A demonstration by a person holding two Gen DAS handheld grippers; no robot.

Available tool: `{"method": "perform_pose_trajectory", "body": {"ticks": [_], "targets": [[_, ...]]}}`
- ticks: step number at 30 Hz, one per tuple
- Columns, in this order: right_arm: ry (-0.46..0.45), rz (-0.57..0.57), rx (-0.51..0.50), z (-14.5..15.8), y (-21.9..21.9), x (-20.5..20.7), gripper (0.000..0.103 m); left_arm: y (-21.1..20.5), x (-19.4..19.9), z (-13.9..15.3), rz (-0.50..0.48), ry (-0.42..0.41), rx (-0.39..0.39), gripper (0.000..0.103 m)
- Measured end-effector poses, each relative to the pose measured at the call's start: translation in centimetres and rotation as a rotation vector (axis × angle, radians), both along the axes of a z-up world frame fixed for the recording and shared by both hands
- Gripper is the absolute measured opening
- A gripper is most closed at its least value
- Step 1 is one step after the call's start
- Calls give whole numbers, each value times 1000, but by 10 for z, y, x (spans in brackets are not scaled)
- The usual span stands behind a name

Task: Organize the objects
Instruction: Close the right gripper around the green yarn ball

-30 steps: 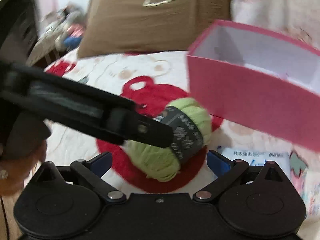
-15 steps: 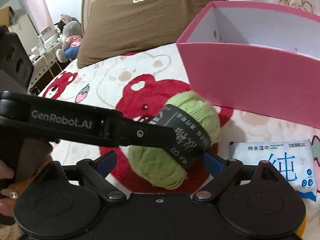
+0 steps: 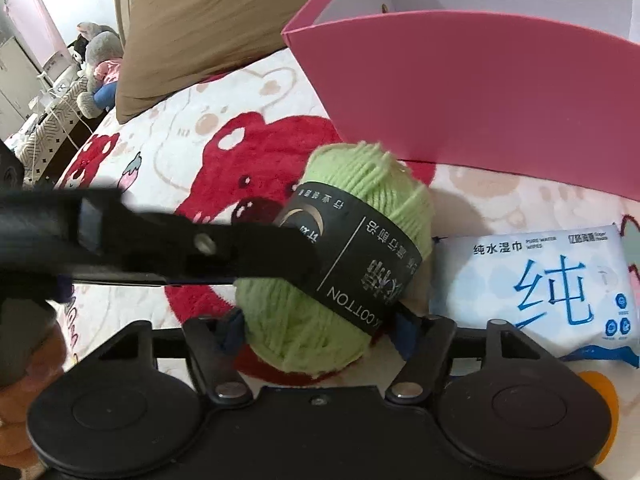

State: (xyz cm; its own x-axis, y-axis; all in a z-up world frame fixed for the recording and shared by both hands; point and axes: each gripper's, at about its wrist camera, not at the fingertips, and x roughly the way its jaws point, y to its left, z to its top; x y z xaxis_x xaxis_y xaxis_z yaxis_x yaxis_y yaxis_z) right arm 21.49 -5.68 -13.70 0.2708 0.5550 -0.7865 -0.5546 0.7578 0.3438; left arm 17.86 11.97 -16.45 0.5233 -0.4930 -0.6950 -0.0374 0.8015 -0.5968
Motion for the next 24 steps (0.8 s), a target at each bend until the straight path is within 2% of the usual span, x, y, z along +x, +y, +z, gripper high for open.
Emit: {"method": "perform_pose_trajectory", "body": {"ticks": [2, 4, 9, 15, 21, 24], "targets": [[-13, 12, -40, -1, 3, -2, 69, -5, 1, -2, -28, 12, -7, 58], [-25, 43, -93, -5, 7, -6, 69, -13, -3, 0, -40, -6, 30, 57], [-34, 32, -83, -2, 1, -7, 65, -18, -8, 3, -44, -28, 20, 53], [-109, 74, -143, 2, 4, -20, 62, -8, -10, -2, -52, 21, -55, 53], [-153, 84, -157, 11, 5, -27, 61, -12, -15, 6, -60, -8, -53, 53], [-157, 103, -184, 15, 7, -29, 61, -15, -21, 8, -66, -13, -27, 53]]}}
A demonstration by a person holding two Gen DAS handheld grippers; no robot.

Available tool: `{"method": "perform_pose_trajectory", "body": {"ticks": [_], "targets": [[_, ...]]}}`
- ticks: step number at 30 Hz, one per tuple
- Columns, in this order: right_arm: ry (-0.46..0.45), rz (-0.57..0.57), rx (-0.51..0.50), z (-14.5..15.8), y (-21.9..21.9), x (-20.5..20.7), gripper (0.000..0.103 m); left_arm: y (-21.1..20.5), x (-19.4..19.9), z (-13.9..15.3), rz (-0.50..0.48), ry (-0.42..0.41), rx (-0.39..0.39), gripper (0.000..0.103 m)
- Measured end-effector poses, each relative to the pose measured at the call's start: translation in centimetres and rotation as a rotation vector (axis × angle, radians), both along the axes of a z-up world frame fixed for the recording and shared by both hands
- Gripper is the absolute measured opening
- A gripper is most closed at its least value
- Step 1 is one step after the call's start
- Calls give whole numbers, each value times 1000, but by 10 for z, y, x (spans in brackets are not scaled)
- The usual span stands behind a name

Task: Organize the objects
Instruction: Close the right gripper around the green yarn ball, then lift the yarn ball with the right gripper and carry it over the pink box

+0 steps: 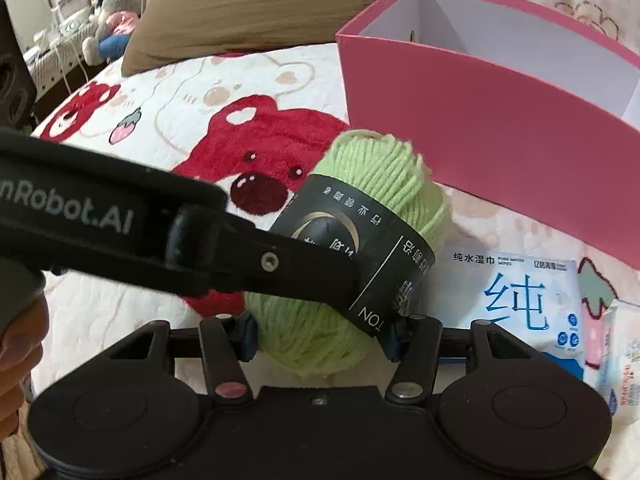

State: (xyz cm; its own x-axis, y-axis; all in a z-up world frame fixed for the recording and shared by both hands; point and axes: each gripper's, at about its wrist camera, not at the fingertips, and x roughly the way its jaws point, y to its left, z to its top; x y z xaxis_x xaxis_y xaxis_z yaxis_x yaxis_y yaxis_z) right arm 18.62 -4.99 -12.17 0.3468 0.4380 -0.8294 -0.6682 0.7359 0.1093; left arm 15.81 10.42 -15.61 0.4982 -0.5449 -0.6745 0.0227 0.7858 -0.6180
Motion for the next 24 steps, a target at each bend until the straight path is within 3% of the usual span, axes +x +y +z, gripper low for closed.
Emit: {"method": "perform_pose_trajectory", "body": {"ticks": [9, 13, 24], "targets": [[-6, 39, -14, 10, 0, -12, 61, 6, -15, 8, 40, 10, -61, 53], [39, 33, 76, 22, -10, -11, 61, 4, -18, 18, 40, 8, -79, 55], [-41, 38, 142, 62, -32, -26, 61, -21, -39, 70, 22, -66, -13, 55]]}}
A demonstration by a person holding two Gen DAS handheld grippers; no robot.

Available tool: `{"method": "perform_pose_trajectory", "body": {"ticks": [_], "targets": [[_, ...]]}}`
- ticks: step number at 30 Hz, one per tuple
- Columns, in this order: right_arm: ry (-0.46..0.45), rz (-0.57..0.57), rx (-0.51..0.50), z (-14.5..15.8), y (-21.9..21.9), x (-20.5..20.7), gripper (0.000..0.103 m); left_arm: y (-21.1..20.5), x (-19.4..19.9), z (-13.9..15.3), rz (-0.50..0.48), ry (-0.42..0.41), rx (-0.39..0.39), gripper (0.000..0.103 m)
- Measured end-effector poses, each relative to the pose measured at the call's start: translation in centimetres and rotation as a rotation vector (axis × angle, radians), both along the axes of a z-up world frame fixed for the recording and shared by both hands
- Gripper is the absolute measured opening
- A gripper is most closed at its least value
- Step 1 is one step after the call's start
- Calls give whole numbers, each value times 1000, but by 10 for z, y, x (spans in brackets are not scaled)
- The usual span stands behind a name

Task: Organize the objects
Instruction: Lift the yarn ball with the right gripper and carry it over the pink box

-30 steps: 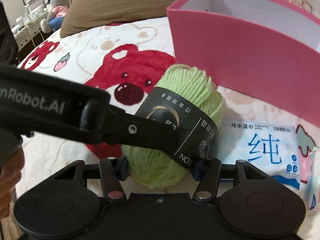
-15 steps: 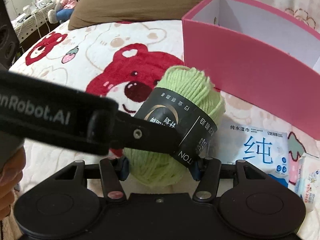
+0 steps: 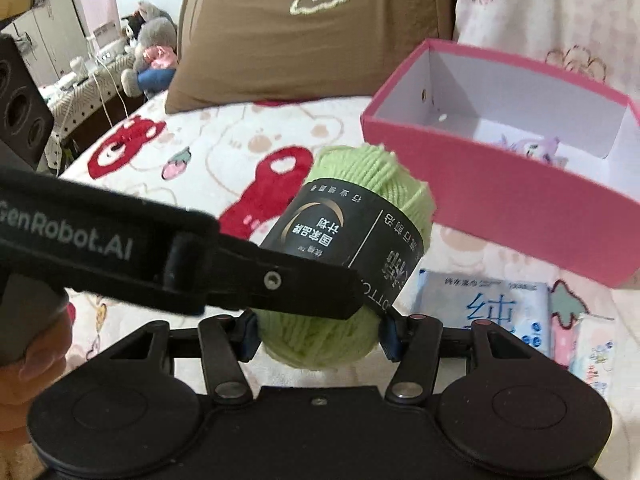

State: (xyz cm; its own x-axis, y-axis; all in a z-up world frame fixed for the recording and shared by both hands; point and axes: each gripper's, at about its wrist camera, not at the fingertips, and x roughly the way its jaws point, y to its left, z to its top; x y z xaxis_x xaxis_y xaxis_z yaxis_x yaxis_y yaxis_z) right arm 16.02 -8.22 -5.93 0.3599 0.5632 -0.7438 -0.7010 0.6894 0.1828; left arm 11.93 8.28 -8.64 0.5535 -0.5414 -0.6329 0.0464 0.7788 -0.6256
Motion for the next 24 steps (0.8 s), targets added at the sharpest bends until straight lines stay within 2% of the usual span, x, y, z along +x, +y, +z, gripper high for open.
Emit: {"method": "perform_pose_trajectory", "body": {"ticks": [7, 9, 13, 19, 24], "targets": [[-43, 4, 42, 25, -25, -8, 61, -18, -7, 28, -23, -30, 23, 54], [-64, 15, 37, 32, -28, -10, 61, -19, -8, 36, 1, -15, 22, 53], [-143, 71, 56, 48, -38, -22, 62, -30, -17, 61, 13, -38, 53, 53], [-174, 80, 65, 75, -50, -22, 62, -42, -15, 87, -1, -61, 70, 53], [-175, 38, 70, 94, -60, -14, 62, -53, 0, 105, -33, -67, 65, 53]]}}
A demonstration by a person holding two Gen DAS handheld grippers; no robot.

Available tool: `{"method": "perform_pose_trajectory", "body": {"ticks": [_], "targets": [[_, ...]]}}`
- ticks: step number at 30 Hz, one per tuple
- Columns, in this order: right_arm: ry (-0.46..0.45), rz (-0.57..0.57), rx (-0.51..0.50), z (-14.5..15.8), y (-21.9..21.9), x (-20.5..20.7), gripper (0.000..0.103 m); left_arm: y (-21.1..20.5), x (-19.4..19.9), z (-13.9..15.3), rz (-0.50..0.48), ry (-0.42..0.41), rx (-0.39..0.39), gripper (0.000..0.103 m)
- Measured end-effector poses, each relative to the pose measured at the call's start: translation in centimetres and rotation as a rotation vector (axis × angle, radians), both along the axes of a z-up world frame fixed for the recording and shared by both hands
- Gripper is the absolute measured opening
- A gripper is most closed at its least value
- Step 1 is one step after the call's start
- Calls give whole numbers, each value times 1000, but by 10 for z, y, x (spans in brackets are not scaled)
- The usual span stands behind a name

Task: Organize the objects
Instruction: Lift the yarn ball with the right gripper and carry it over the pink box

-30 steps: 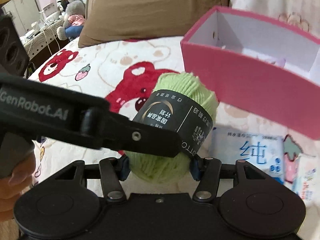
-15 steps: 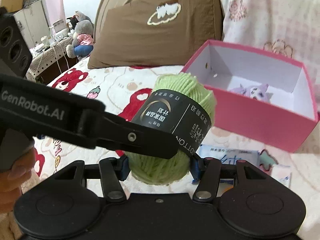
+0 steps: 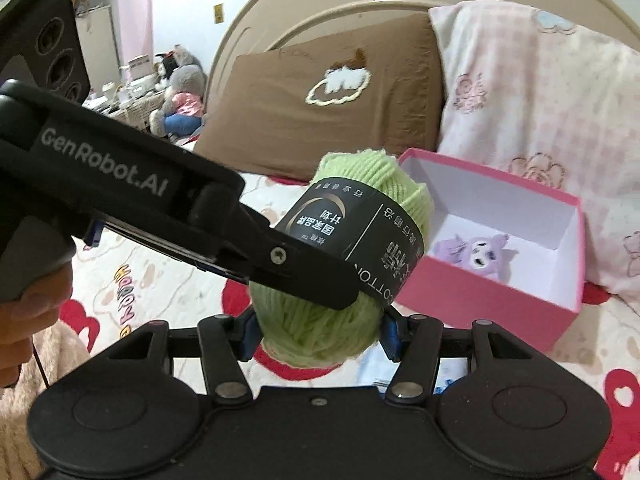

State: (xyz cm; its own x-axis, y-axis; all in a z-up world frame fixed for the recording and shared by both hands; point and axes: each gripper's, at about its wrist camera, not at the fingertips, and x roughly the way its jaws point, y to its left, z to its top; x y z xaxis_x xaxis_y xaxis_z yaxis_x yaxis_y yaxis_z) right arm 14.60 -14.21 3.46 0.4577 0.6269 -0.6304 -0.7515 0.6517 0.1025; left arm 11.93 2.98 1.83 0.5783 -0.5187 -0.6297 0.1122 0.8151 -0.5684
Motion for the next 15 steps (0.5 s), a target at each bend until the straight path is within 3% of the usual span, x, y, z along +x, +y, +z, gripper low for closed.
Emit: {"method": "perform_pose_trajectory", "body": {"ticks": [6, 15], "targets": [[4, -52, 3, 20, -9, 21, 64, -18, 29, 21, 0, 7, 14, 53], [49, -79, -11, 33, -12, 86, 63, -60, 91, 49, 7, 45, 151, 53]]}}
